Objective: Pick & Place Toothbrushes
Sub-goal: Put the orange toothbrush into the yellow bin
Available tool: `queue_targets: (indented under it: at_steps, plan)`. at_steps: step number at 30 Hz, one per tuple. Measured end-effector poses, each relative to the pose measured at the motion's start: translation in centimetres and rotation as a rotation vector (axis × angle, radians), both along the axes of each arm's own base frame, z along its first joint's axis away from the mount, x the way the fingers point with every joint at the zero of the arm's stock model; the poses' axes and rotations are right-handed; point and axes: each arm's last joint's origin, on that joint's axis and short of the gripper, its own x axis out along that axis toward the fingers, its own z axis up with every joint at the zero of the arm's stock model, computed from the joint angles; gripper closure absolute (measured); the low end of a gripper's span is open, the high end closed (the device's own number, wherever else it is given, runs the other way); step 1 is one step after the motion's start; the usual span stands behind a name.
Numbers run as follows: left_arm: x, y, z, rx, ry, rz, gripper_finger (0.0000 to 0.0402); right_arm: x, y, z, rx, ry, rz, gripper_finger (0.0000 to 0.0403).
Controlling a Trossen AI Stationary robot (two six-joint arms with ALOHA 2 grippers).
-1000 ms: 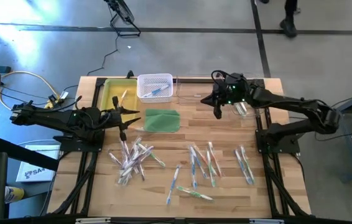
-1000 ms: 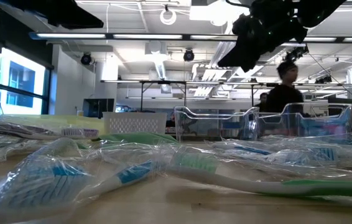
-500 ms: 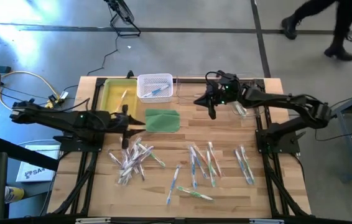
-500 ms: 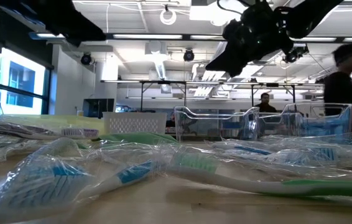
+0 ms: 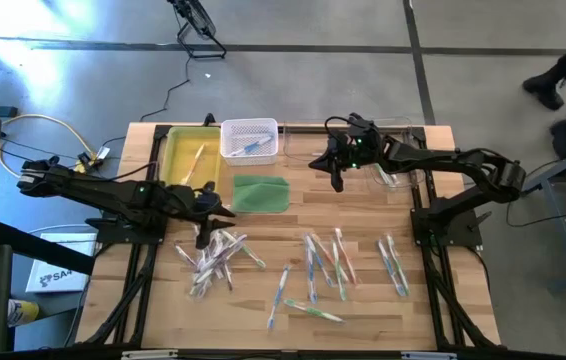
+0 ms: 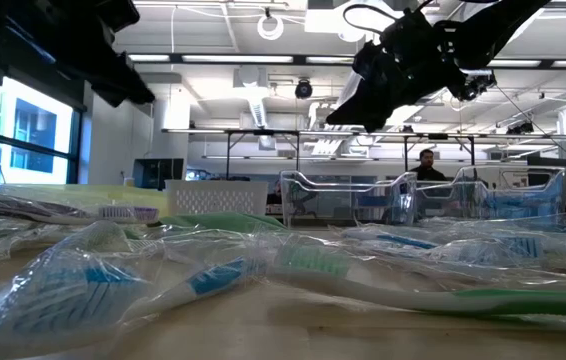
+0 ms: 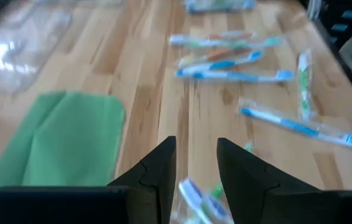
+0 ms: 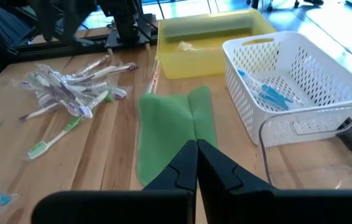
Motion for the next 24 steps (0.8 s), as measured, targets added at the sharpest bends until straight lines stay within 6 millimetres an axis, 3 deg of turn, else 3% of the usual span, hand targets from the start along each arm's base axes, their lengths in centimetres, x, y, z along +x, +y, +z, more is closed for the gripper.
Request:
queue_targets:
  at_steps: [10,24]
  plan:
    - [-0.7,0.2,-1.2,-0.029,0.141,0.066,0.0289,0.0,0.0,0.0,0.001,-0.001,0.002,0.0401]
    - [-0.5,0.4,-0.7,0.053,0.098,0.103,0.0289,0.0,0.0,0.0,0.000,0.000,0.002,0.0401]
